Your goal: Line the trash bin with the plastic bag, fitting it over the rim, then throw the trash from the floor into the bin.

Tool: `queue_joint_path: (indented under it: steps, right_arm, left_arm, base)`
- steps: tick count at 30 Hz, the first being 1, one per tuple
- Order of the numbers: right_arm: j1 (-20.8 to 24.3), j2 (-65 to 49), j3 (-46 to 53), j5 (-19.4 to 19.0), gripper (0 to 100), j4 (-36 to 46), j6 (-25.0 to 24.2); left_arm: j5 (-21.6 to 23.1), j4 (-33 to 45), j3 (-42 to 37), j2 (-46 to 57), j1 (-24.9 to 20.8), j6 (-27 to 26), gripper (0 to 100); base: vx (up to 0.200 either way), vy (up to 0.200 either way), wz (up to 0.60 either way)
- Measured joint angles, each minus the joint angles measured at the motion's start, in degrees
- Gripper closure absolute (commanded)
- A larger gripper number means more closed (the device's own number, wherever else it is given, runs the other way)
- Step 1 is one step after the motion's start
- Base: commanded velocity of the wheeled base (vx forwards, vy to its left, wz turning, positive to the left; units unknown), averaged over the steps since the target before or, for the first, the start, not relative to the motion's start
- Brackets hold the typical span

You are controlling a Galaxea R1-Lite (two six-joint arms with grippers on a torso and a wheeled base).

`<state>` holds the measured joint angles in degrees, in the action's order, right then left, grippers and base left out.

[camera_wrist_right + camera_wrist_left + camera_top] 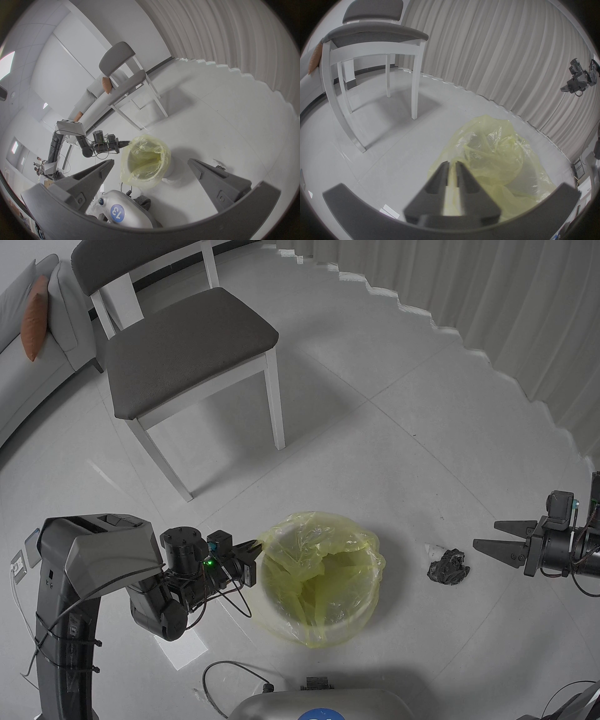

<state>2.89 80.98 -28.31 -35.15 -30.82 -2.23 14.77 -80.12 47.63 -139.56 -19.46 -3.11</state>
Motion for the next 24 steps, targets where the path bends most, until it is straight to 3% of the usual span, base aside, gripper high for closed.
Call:
queue_joint_path:
  steps: [9, 15, 24]
  right_arm:
    - [-0.4, 0.8, -0.2, 0.0, 0, 0.0, 0.0]
    - [-0.9, 1.1, 0.2, 0.2, 0, 0.0, 0.0]
    - [-2.5, 1.2, 0.5, 0.3, 0, 0.3, 0.1]
  left_arm:
    - [0.1, -3.9, -7.3, 2.5, 1.8, 0.2, 0]
    - [0.5, -8.8, -14.2, 2.9, 6.0, 0.0, 0]
    - [0.7, -8.9, -11.6, 0.5, 5.9, 0.2, 0]
  base:
    - [0.000, 0.000, 0.00]
    - [0.000, 0.000, 0.00]
    - [0.000, 0.000, 0.00]
